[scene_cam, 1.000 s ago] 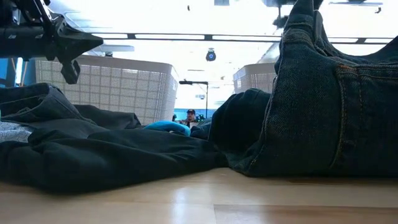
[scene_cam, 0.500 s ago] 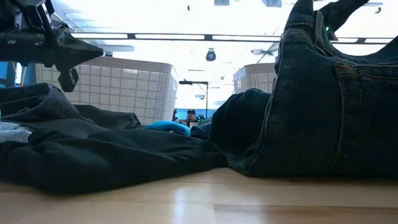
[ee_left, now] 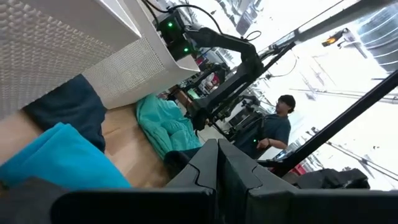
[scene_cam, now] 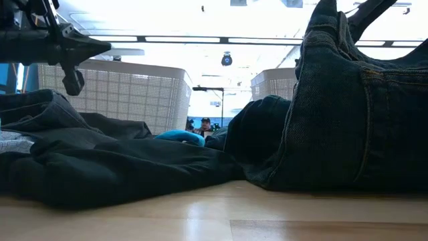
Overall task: Sort clothes
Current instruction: Put the white dress into the right white laundry organizer, then put the black shorts into the left white laundry organizer
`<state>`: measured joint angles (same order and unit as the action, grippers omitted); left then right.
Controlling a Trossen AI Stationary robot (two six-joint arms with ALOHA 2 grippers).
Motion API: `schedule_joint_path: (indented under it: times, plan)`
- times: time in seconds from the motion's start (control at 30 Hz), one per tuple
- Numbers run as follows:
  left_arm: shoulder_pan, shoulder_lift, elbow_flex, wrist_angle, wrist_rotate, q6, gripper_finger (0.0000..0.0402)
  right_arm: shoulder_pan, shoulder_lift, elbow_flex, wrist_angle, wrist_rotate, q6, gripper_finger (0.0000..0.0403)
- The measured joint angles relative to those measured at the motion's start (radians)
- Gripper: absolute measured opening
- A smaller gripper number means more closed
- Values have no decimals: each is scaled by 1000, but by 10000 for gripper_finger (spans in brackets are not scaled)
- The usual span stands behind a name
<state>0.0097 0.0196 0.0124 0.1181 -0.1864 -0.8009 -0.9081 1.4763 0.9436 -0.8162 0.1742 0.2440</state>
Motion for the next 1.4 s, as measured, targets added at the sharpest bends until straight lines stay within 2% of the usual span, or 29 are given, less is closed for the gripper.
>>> schedule_joint_path:
  times: [0.17,0.3,0.5,0.67,0.8,0.9,1.03,1.17,1.27,1.4]
  plan:
    - [1,0,0,8,-8,-1,1,-9,-39,99,-134,4,-41,175]
    - [1,0,0,8,-8,-14,1,1,-55,273,-285,85,-48,214]
    - [1,1,8,8,1,55,0,59,-64,572,-426,85,-105,224]
    - [0,27,50,5,0,138,0,204,-87,727,-438,30,-179,224]
    - [-5,88,116,-59,0,188,0,432,-151,727,-360,-19,-210,224]
    - [-28,178,210,-198,0,237,0,595,-183,686,-324,-18,-154,224]
    - [-64,365,373,-426,0,256,0,748,-190,638,-294,71,-17,224]
    - [-98,588,533,-593,0,266,0,837,-189,559,-230,151,58,224]
    - [-116,740,640,-695,23,294,0,867,-189,506,-189,159,80,224]
    - [-116,907,751,-799,152,332,1,883,-188,453,-139,159,97,224]
